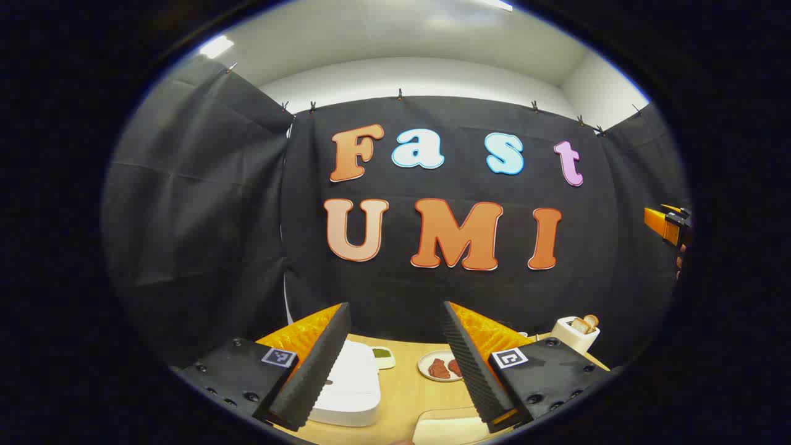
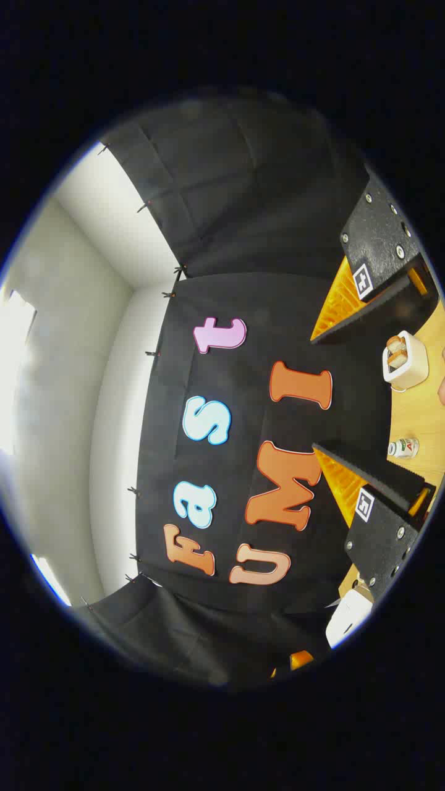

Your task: Close the left gripper, press the button to open the rice cooker; take a wooden spoon from the chopstick holder with the right hand, scoop a spoonful of rice and pour it into the rice cooker, then put the wooden spoon back into the chopstick holder.

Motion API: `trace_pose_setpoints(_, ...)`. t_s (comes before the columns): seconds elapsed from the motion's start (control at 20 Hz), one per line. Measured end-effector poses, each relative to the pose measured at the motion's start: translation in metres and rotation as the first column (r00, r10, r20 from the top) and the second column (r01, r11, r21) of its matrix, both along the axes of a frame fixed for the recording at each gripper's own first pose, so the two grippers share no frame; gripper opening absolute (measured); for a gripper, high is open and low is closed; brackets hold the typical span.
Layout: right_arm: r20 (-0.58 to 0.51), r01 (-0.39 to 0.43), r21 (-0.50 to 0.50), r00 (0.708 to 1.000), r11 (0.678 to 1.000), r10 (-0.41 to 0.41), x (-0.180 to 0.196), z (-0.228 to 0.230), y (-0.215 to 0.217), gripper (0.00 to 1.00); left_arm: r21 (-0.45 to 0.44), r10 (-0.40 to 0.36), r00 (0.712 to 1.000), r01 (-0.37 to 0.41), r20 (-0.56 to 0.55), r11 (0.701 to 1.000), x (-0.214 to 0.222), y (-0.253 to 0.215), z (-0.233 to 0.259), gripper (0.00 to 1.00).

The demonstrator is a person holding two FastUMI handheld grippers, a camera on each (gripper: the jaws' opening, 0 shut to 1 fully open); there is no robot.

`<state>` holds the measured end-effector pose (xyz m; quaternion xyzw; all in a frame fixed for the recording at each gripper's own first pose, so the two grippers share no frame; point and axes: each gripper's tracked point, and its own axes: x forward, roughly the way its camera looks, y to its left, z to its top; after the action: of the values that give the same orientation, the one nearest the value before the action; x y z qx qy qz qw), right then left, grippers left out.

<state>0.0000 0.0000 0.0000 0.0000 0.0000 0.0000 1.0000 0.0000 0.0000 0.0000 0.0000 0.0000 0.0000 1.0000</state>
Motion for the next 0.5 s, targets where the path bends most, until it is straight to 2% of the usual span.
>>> trace_pose_setpoints(0.2, -0.032, 0.004, -0.012, 0.999, 1.0, -0.005, -0.009, 0.004, 0.03, 0.95, -0.014, -0.012, 1.0, 0.012, 0.02, 1.0, 0.006, 0.036, 0.024, 0.99)
trace_pose_setpoints(0.45, -0.05, 0.035, -0.059, 0.998, 0.998, -0.038, -0.023, 0.009, 0.045, 0.95, -0.013, -0.038, 0.998, 0.039, 0.046, 0.999, 0.021, 0.073, 0.046, 0.99)
trace_pose_setpoints(0.5, -0.053, 0.041, -0.06, 0.998, 0.997, -0.044, -0.026, 0.01, 0.047, 0.92, -0.019, -0.053, 0.998, 0.054, 0.046, 0.998, 0.021, 0.075, 0.047, 1.0)
